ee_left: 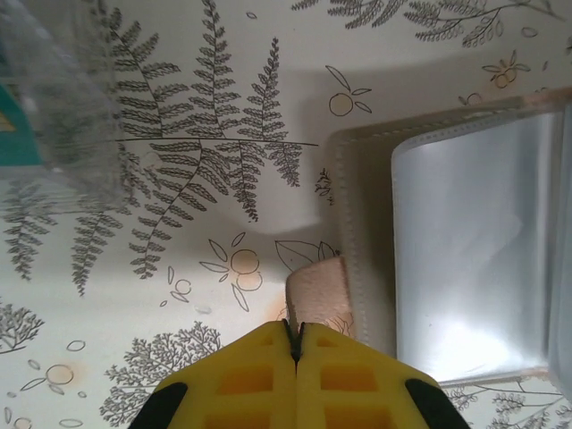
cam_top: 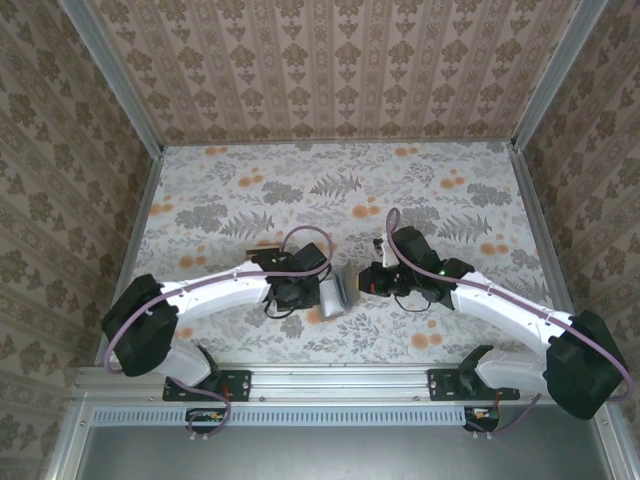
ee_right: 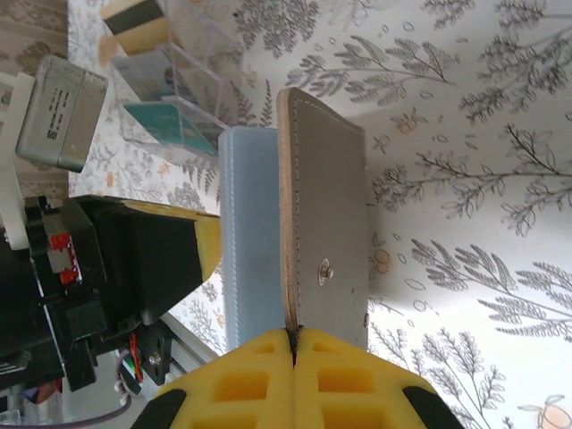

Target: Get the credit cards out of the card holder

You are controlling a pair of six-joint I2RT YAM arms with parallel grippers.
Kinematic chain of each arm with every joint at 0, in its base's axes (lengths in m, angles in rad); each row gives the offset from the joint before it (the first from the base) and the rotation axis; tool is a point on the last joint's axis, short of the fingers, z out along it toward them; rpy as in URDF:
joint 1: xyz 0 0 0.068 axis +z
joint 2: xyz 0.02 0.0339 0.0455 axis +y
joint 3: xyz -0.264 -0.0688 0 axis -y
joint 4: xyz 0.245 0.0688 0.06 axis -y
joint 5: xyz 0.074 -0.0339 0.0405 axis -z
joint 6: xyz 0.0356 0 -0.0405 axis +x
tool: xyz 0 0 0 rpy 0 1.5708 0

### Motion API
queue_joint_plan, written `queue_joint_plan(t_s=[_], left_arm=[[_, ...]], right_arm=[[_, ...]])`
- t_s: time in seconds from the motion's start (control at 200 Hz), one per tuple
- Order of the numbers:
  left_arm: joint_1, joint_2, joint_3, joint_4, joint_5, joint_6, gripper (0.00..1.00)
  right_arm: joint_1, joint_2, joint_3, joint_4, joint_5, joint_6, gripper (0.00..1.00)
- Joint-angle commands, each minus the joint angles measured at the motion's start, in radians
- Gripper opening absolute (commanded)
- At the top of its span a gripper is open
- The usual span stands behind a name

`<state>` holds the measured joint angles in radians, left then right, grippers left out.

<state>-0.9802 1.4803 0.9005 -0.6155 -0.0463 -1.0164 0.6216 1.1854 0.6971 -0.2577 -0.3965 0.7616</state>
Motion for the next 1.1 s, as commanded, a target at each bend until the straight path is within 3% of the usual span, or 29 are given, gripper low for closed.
queue_joint_plan(t_s=[0.0,0.12,0.475,0.545,0.61,0.73,0.76,0.8,0.94,1.09], left_arm=[[-0.003,0.013,-0.008,0.022,0.023,0.036,0.00],[-0.003,0.019,-0.016,0.025,0.023,0.039,0.00],[0.009,-0.003,-0.018,-0.050,-0.026,0.069,0.00],[0.012,-0.009,-0.018,-0.056,-0.029,0.075,0.07],[0.007,-0.019,0.003,-0.085,-0.057,0.074,0.23],[-0.019,-0.101,0.062,-0.143,-0.133,0.103,0.41],[-0.017,-0.120,0.071,-0.145,-0.133,0.112,0.51],[-0.014,-0.136,0.077,-0.139,-0.123,0.124,0.55],[-0.008,-0.129,0.086,-0.035,-0.009,0.144,0.55],[-0.013,-0.058,0.061,0.163,0.145,0.132,0.49]], right_arm=[[0.003,0.001,0.036,-0.053,0.009,-0.001,0.00],[0.010,0.021,0.082,-0.146,0.052,-0.015,0.00],[-0.008,0.053,-0.006,-0.153,0.167,-0.015,0.00],[-0.010,0.067,-0.027,-0.133,0.166,-0.024,0.00],[-0.010,0.082,-0.043,-0.110,0.158,-0.027,0.00],[-0.011,0.094,-0.059,-0.080,0.143,-0.014,0.00],[-0.010,0.091,-0.065,-0.072,0.143,-0.008,0.00],[-0.011,0.087,-0.073,-0.063,0.145,-0.003,0.00],[-0.011,0.076,-0.084,-0.053,0.151,0.003,0.00],[-0.011,0.075,-0.090,-0.044,0.148,0.007,0.00]])
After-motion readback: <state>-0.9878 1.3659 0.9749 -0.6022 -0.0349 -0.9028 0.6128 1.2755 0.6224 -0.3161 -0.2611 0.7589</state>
